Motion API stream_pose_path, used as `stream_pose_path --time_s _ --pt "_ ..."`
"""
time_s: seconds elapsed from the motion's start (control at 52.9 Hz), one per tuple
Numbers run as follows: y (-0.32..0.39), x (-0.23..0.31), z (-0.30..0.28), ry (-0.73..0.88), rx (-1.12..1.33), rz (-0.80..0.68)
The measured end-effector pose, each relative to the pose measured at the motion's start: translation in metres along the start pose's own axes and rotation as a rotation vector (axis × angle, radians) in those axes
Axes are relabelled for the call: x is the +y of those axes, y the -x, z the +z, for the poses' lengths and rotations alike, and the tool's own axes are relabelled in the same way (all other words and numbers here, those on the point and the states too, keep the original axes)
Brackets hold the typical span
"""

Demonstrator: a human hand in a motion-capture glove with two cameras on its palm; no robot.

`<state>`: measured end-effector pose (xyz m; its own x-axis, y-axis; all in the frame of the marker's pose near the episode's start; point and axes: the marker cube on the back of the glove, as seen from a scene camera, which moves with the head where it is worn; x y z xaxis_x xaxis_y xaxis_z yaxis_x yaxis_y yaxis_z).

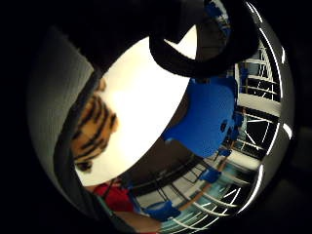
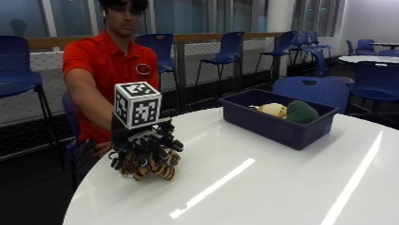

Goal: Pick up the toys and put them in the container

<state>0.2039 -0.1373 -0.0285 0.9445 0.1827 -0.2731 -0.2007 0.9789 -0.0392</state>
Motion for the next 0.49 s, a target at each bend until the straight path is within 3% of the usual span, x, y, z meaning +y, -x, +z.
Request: stream_pose_path --time_s 0.208,0.397,0.491 --pt "-0.012 0.000 0.024 -0.011 -0.065 -0.034" --pt "-0.002 0.003 0.036 0.087 -0.056 -0.088" --pt "-0.001 0.006 0.040 0.044 -0.017 -0.094"
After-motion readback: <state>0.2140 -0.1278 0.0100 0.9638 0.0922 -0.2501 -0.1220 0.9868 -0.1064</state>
